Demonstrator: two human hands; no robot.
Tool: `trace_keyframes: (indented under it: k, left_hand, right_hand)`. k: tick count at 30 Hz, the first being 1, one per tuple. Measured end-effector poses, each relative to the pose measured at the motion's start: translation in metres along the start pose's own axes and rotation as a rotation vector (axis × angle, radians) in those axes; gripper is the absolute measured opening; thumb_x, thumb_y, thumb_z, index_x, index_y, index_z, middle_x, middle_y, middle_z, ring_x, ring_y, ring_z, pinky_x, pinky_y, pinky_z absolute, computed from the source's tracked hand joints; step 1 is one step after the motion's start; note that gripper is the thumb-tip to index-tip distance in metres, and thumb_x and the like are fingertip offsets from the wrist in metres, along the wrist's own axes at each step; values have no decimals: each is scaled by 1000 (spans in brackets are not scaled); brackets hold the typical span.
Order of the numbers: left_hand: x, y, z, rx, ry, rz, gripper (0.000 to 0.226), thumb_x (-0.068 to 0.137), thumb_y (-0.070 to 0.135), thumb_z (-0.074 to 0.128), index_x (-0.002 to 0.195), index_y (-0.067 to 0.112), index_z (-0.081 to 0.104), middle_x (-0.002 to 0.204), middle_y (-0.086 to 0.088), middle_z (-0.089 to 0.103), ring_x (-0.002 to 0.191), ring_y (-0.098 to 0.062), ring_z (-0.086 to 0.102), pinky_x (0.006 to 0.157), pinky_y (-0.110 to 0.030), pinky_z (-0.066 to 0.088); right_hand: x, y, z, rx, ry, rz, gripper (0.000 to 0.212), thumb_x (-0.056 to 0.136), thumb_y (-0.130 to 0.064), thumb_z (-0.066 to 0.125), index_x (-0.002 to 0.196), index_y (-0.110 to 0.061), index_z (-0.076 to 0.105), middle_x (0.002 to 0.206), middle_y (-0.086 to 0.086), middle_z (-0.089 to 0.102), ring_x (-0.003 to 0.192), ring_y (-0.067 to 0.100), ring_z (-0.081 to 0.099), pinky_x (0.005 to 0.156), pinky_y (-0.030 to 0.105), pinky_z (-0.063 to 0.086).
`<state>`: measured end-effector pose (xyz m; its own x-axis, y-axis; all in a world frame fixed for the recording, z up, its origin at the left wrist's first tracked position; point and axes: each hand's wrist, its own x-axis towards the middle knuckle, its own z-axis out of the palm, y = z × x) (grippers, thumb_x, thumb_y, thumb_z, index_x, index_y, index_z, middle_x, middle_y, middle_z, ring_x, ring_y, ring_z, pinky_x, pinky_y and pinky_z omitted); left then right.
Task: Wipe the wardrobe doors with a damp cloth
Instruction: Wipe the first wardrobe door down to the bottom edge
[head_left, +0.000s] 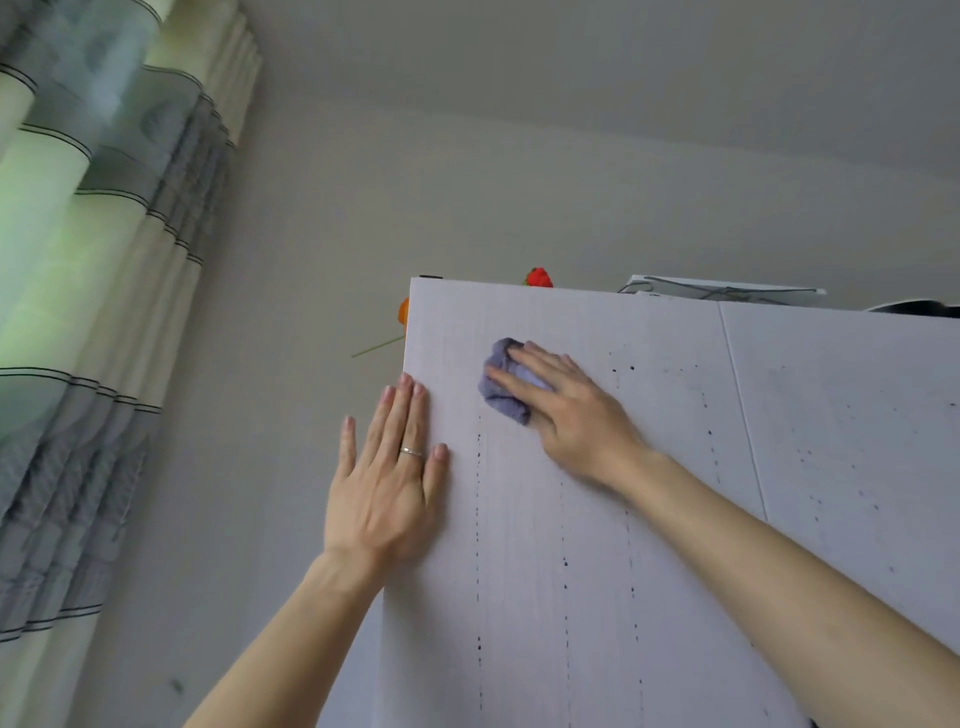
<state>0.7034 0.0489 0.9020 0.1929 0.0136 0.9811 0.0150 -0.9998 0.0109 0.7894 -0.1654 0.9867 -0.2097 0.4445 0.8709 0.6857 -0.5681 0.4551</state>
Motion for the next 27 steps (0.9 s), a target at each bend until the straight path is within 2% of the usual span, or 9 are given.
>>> trace_keyframes:
  k: [4, 6, 9, 12, 15, 17, 20, 22, 27]
  left_hand:
    - [-4, 4, 1, 2, -16, -25, 67, 97, 53, -2, 157, 27, -17, 161, 18, -26, 146, 2, -27, 122, -39, -15]
    - [-5, 5, 1, 5, -6, -30, 67, 97, 53, -2, 157, 27, -16, 162, 18, -25, 146, 2, -26, 123, -40, -13]
    - [-4, 3, 2, -10, 4, -37, 67, 98, 53, 1, 158, 28, -13, 163, 18, -21, 147, 3, -24, 123, -40, -11]
    - [-2, 4, 1, 4, 5, -44, 67, 98, 54, 2, 158, 29, -11, 163, 19, -19, 147, 3, -22, 123, -40, -10]
    - [-3, 6, 0, 35, -18, -55, 68, 97, 56, 0, 158, 30, -13, 163, 20, -20, 147, 3, -23, 123, -39, -11]
    - [-6, 9, 0, 55, -33, -70, 67, 96, 56, -3, 157, 31, -15, 162, 20, -22, 147, 3, -24, 124, -39, -11]
    - [-8, 13, 1, 63, -24, -97, 66, 96, 57, -6, 156, 33, -17, 162, 21, -23, 146, 4, -25, 124, -39, -10]
    - [-5, 17, 3, 31, -7, -129, 65, 95, 56, -6, 154, 34, -19, 160, 23, -24, 145, 5, -25, 124, -39, -9]
    - [-20, 36, 10, -84, 11, -255, 58, 105, 46, 6, 158, 31, -12, 161, 22, -23, 147, 5, -20, 125, -41, -4]
  right_hand:
    - [0, 72, -35, -30, 142, 550, 50, 101, -8, 40, 149, -22, 45, 160, 6, 33, 146, 23, 31, 116, 21, 17]
    - [-4, 82, -40, -58, 234, 742, 56, 96, -5, 42, 150, -20, 42, 158, 7, 32, 143, 30, 34, 115, 33, 27]
    - [-16, 48, -20, -5, 271, 663, 58, 95, -2, 42, 151, -18, 42, 160, 7, 31, 146, 29, 28, 120, 38, 24]
    - [-46, 4, -1, 49, 165, 331, 55, 94, -8, 41, 147, -20, 49, 157, 8, 39, 147, 25, 30, 121, 34, 18]
    - [-67, 20, -6, -5, -13, 43, 57, 93, -16, 35, 147, -23, 48, 156, 8, 40, 146, 23, 33, 120, 32, 18]
    - [-64, 51, -23, -19, 25, 126, 56, 95, -12, 36, 149, -23, 45, 157, 7, 39, 146, 24, 34, 120, 33, 21]
    - [-51, 99, -52, 39, 195, 544, 46, 104, -10, 38, 147, -23, 47, 158, 1, 37, 144, 21, 31, 114, 14, 21]
    - [-45, 110, -59, 3, 223, 691, 53, 102, -7, 41, 153, -20, 37, 164, 4, 25, 149, 26, 23, 119, 24, 15]
    - [-91, 66, -21, 31, 245, 435, 53, 96, -12, 36, 148, -14, 47, 156, 14, 40, 146, 28, 32, 120, 41, 25]
